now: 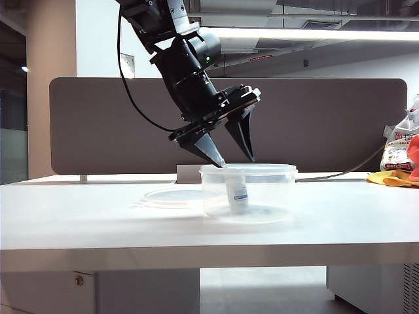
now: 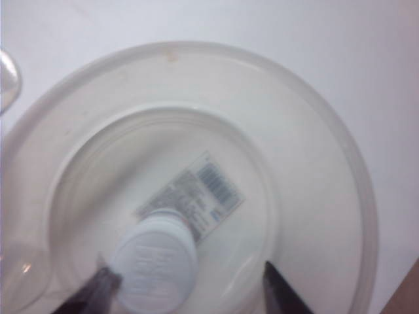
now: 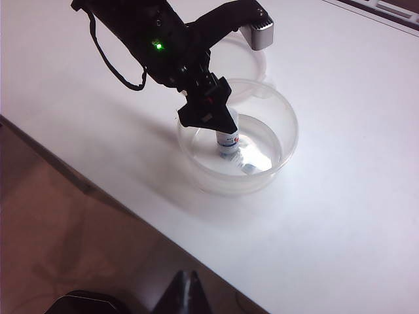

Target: Remove the lid of the round box, pick up the small white medicine bottle inside, and place it on the table.

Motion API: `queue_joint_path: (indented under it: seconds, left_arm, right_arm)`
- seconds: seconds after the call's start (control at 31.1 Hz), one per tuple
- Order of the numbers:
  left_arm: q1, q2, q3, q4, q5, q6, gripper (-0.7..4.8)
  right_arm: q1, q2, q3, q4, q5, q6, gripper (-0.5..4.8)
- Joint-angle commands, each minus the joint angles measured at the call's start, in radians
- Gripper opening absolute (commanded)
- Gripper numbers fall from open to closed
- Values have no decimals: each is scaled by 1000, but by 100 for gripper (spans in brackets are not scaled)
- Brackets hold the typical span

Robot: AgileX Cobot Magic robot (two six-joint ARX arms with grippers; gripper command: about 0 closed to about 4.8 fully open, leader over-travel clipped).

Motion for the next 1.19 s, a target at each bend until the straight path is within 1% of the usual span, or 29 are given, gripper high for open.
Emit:
queue_joint_path:
  seconds: [0.03, 0.26, 0.45, 0.51, 0.64, 0.9, 1.19]
  left_arm:
    - [-14, -5, 6, 5, 3, 19, 312]
    - [-15, -5, 18, 5, 6, 19, 312]
    - [-24, -4, 99, -13, -2, 23, 311]
    - [-23, -2, 98, -27, -26, 19, 311]
    - [-21, 7, 98, -42, -63, 42, 311]
    - [-23, 49, 98, -71, -62, 48, 311]
    - [-28, 62, 98, -71, -62, 48, 308]
  right_arm:
    - [0, 8, 3, 10, -1, -3, -8]
    - [0, 15, -1, 7, -2, -3, -8]
    - [0, 15, -1, 7, -2, -3, -8]
    - [0, 15, -1, 5, -2, -3, -8]
    - [0, 15, -1, 2, -2, -3, -8]
    - [0, 15, -1, 2, -2, -3, -8]
    - [0, 15, -1, 3, -2, -3, -8]
